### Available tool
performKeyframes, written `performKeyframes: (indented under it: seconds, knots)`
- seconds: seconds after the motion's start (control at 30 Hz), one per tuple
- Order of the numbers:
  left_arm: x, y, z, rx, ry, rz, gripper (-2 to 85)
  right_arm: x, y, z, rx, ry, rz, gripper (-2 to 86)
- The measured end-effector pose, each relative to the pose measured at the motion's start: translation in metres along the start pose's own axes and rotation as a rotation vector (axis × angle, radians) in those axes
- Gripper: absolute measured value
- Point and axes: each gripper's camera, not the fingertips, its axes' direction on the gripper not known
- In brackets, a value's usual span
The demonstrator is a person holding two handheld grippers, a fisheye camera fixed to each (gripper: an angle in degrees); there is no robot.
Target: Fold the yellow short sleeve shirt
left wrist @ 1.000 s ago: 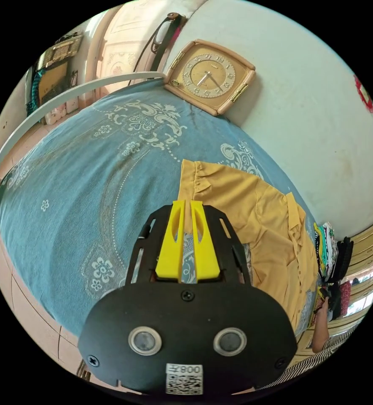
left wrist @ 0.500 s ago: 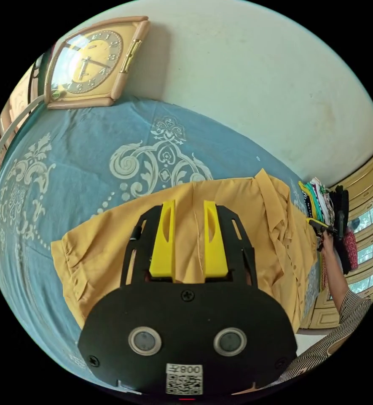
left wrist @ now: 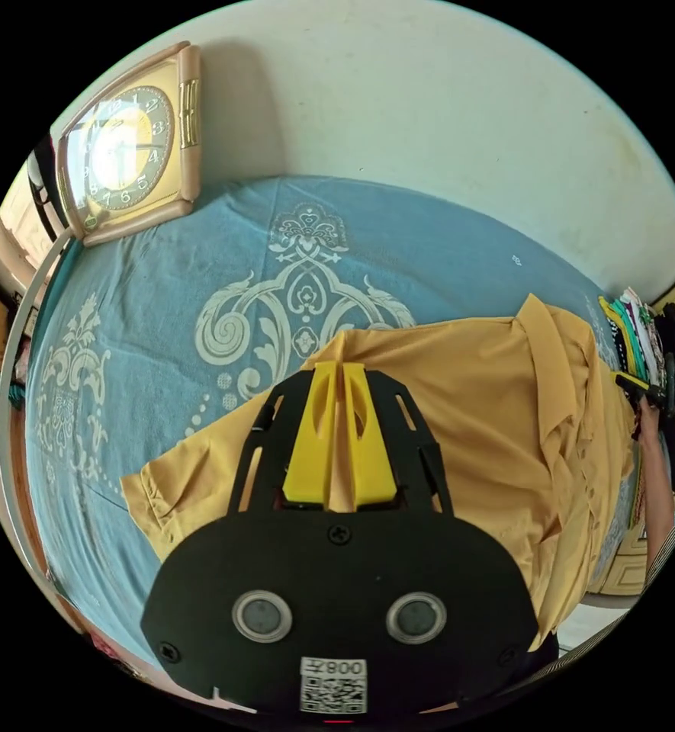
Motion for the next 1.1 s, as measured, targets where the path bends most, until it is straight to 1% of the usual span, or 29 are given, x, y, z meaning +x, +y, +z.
performKeyframes:
  seconds: [0.1, 0.17, 0.2, 0.3, 0.37, 0.43, 0.5, 0.57, 0.67, 0.8, 0.9, 0.97, 1.1]
  knots:
    - [0.003, 0.012, -0.020, 0.076, 0.043, -0.023, 2.8, -0.014, -0.003, -0.005, -0.004, 0.043, -0.023, 0.7]
    - [0.008, 0.026, -0.044, 0.148, 0.131, 0.006, 4.0, -0.013, 0.004, -0.018, 0.058, 0.072, 0.029, 2.1]
    - [0.010, 0.031, -0.050, 0.162, 0.147, 0.012, 4.4, -0.011, 0.006, -0.022, 0.074, 0.065, 0.046, 2.6]
    - [0.020, 0.060, -0.076, 0.200, 0.274, 0.045, 5.7, -0.002, 0.022, -0.040, 0.128, -0.099, 0.096, 5.0]
    - [0.031, 0.095, -0.090, 0.177, 0.404, 0.078, 6.2, -0.007, 0.052, -0.058, 0.181, -0.220, 0.108, 4.9]
    - [0.044, 0.126, -0.099, 0.132, 0.476, 0.119, 6.3, -0.022, 0.083, -0.070, 0.200, -0.281, 0.082, 4.5]
    - [0.059, 0.162, -0.111, 0.078, 0.496, 0.154, 6.4, -0.044, 0.117, -0.080, 0.182, -0.308, 0.040, 4.4]
    - [0.084, 0.209, -0.125, -0.005, 0.499, 0.193, 6.7, -0.085, 0.160, -0.090, 0.150, -0.371, -0.039, 4.5]
    - [0.115, 0.261, -0.139, -0.100, 0.533, 0.206, 7.2, -0.143, 0.177, -0.097, 0.130, -0.431, -0.117, 5.0]
    - [0.145, 0.311, -0.148, -0.189, 0.584, 0.186, 7.6, -0.211, 0.133, -0.102, 0.167, -0.453, -0.220, 5.9]
    - [0.160, 0.338, -0.153, -0.219, 0.577, 0.167, 7.4, -0.265, 0.069, -0.094, 0.174, -0.473, -0.296, 6.5]
    - [0.165, 0.352, -0.153, -0.234, 0.589, 0.146, 6.7, -0.308, 0.019, -0.079, 0.154, -0.459, -0.346, 6.9]
    - [0.164, 0.366, -0.156, -0.225, 0.556, 0.143, 3.8, -0.360, -0.034, -0.056, 0.131, -0.380, -0.382, 7.3]
